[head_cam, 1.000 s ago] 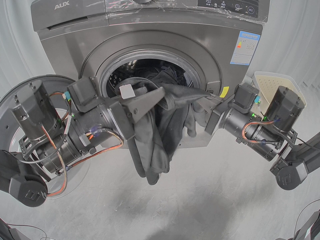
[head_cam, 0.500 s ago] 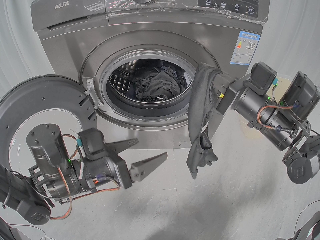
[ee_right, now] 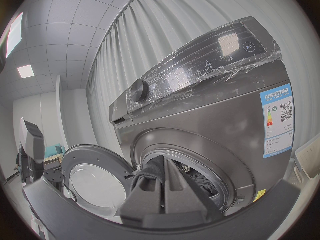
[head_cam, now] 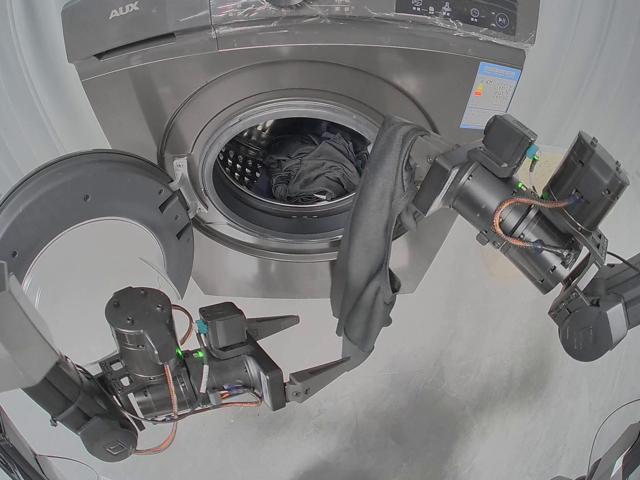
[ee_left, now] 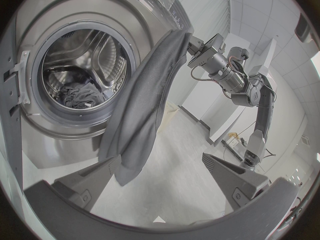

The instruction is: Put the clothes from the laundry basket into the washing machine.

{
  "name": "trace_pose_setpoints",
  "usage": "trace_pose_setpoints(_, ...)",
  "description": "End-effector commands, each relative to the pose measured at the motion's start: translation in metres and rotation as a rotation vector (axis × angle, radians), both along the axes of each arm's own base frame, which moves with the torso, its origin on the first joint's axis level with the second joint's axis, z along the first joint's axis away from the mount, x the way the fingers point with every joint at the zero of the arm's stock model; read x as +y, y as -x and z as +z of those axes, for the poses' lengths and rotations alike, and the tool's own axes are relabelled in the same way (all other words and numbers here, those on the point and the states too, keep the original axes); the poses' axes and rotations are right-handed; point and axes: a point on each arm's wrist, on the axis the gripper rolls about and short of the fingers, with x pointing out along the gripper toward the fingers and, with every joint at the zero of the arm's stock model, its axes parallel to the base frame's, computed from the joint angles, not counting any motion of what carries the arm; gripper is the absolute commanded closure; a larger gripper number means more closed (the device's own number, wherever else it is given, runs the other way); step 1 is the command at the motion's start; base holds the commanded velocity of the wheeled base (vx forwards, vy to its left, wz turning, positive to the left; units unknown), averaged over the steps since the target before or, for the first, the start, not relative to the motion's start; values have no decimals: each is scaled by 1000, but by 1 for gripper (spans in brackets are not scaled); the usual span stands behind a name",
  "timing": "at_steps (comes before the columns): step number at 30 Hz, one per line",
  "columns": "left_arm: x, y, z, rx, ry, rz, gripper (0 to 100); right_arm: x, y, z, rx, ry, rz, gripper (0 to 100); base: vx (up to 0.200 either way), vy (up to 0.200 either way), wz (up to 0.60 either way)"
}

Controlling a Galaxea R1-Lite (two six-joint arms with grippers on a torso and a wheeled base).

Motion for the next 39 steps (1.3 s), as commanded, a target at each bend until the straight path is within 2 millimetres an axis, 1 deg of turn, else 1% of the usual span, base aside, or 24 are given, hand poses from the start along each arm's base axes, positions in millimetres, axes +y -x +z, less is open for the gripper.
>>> trace_pose_setpoints(1,-19,-17,-46,43,-37,-14,0,4,-3,6,-3,-21,2,100,0,0,0)
trace_pose_setpoints(5,-25,-25,-67,34,-53,-10,0,9,-2,9,0,-36,-2,100,0,0,0)
trace_pose_setpoints(7,-27,-28,-73,32,-67,-9,0,11,-1,10,-1,-39,3,100,0,0,0)
trace_pose_setpoints(10,-34,-36,-73,12,-49,-4,0,14,2,12,-4,-47,6,100,0,0,0)
trace_pose_setpoints(12,-42,-47,-69,-24,-24,20,0,15,0,13,-6,-50,4,100,0,0,0)
trace_pose_setpoints(14,-42,-48,-69,-26,-23,23,0,16,0,12,-6,-50,4,100,0,0,0)
trace_pose_setpoints(15,-48,-58,-70,-48,-13,64,0,17,-2,11,-4,-50,5,100,0,0,0)
trace_pose_setpoints(18,-54,-65,-79,-47,-18,76,0,22,-1,10,-1,-48,16,100,0,0,0)
trace_pose_setpoints(21,-58,-70,-84,-51,-19,94,0,23,-1,10,-1,-49,16,100,0,0,0)
trace_pose_setpoints(23,-64,-84,-84,-85,0,150,0,24,0,10,-1,-49,20,100,0,0,0)
trace_pose_setpoints(25,-68,-90,-82,-102,14,159,0,26,2,10,0,-49,28,100,0,0,0)
trace_pose_setpoints(30,-75,-94,-84,-112,26,151,0,26,2,9,-2,-47,30,100,0,0,0)
trace_pose_setpoints(37,-82,-99,-78,-136,52,150,0,28,0,7,5,-43,31,100,0,0,0)
trace_pose_setpoints(39,-84,-103,-83,-135,51,155,0,28,0,7,4,-44,31,100,0,0,0)
